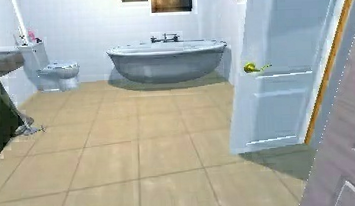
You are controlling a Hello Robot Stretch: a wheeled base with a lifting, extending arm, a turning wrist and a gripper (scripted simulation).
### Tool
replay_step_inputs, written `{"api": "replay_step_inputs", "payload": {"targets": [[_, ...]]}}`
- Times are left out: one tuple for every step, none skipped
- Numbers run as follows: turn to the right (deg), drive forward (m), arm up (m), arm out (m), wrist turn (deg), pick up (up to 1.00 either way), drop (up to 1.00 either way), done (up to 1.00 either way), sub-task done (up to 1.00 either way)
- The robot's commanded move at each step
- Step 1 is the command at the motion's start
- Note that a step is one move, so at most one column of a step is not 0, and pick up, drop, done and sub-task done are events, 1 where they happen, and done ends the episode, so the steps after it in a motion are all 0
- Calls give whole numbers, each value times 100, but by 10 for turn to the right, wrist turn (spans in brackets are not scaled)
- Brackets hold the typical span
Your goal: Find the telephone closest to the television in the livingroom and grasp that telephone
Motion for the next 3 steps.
{"api": "replay_step_inputs", "payload": {"targets": [[0,100,0,0,0,0,0,0,0],[0,85,0,0,0,0,0,0,0],[300,0,0,0,0,0,0,0,0]]}}
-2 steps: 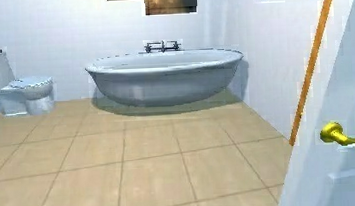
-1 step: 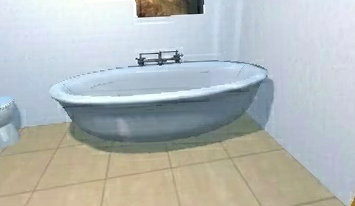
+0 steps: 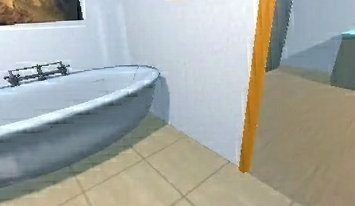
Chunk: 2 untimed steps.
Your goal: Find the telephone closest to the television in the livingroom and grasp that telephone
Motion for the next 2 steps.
{"api": "replay_step_inputs", "payload": {"targets": [[0,10,0,0,0,0,0,0,0],[-450,0,0,0,0,0,0,0,0]]}}
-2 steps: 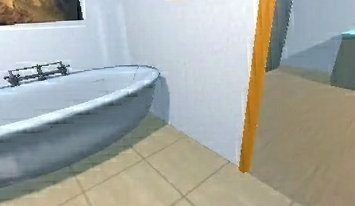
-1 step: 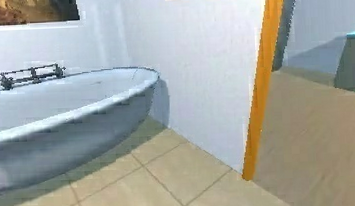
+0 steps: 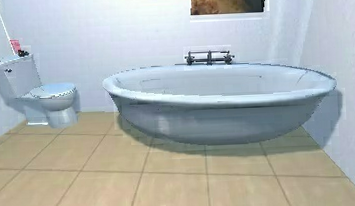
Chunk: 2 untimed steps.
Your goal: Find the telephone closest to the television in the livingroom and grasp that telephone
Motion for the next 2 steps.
{"api": "replay_step_inputs", "payload": {"targets": [[-210,0,0,0,0,0,0,0,0],[0,5,0,0,0,0,0,0,0]]}}
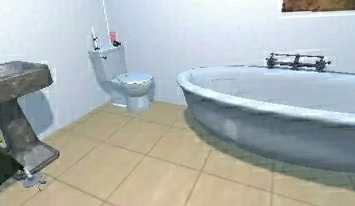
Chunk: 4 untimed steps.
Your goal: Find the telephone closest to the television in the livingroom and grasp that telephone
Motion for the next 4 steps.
{"api": "replay_step_inputs", "payload": {"targets": [[450,0,0,0,0,0,0,0,0],[390,0,0,0,0,0,0,0,0],[0,100,0,0,0,0,0,0,0],[450,0,0,0,0,0,0,0,0]]}}
